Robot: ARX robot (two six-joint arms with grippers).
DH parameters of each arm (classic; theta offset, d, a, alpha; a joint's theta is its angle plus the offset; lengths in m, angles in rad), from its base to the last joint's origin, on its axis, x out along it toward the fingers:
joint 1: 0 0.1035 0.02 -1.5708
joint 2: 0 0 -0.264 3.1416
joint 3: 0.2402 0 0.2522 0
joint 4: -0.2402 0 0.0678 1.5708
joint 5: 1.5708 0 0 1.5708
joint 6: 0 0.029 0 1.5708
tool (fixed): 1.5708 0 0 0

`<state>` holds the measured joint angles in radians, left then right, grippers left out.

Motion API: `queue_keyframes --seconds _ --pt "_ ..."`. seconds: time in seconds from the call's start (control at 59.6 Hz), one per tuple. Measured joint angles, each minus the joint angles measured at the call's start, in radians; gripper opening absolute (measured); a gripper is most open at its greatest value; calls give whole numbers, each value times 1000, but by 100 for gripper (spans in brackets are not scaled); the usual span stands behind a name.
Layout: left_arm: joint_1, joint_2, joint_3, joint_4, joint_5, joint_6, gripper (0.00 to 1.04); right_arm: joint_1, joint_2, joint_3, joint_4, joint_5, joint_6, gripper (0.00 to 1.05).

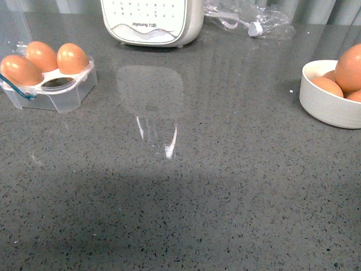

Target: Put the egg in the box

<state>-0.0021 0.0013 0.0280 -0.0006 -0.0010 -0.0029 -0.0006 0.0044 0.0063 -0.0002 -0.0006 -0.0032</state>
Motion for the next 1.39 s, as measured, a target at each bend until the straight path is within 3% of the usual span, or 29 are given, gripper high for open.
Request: queue_keyframes --seconds 1.392 --pt "0 0 0 0 0 0 98 0 0 0 0 0 0 97"
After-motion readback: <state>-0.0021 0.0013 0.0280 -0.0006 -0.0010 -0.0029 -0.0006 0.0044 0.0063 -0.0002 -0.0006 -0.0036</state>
